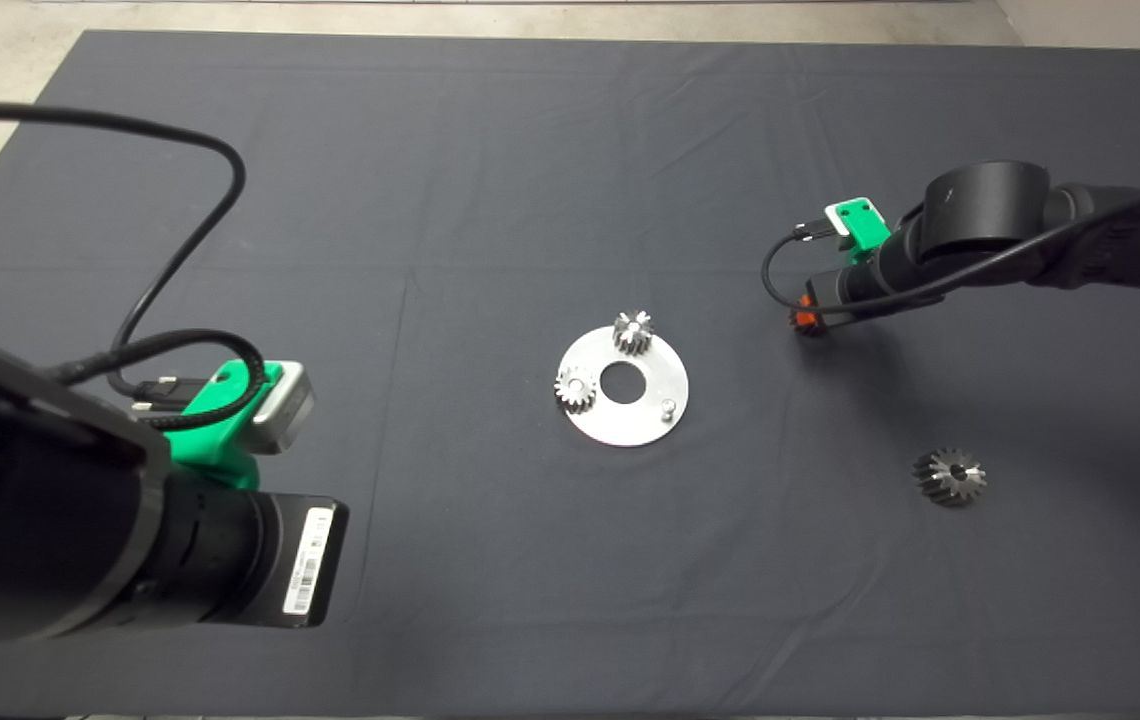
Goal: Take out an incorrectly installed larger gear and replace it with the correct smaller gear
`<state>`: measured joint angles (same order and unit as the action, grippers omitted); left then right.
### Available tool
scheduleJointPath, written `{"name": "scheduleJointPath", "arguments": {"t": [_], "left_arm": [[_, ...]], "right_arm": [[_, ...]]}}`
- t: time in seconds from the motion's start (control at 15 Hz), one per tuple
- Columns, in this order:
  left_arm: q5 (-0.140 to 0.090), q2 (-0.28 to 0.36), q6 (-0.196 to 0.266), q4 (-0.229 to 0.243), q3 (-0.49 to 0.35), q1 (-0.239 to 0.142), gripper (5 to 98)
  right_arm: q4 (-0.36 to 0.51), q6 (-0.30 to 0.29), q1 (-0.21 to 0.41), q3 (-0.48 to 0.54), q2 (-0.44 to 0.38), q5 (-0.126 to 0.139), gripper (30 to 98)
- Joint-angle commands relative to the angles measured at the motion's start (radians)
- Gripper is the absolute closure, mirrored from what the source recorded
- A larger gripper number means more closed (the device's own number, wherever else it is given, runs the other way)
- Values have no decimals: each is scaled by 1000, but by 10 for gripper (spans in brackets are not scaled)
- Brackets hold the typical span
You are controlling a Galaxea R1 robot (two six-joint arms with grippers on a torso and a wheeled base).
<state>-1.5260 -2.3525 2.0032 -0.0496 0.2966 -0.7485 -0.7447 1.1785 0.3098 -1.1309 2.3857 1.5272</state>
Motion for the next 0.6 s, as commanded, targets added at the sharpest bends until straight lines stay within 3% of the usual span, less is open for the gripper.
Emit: {"name": "scheduleJointPath", "arguments": {"t": [0.0,0.33,0.53], "left_arm": [[-69,-8,6,10,-2,-17,984],[-69,-8,6,10,-4,-17,984],[-69,-9,5,10,-2,-17,984]], "right_arm": [[-84,0,-4,-12,4,67,503],[-91,0,-43,-51,29,20,503],[-91,1,-44,-109,70,16,503]]}}
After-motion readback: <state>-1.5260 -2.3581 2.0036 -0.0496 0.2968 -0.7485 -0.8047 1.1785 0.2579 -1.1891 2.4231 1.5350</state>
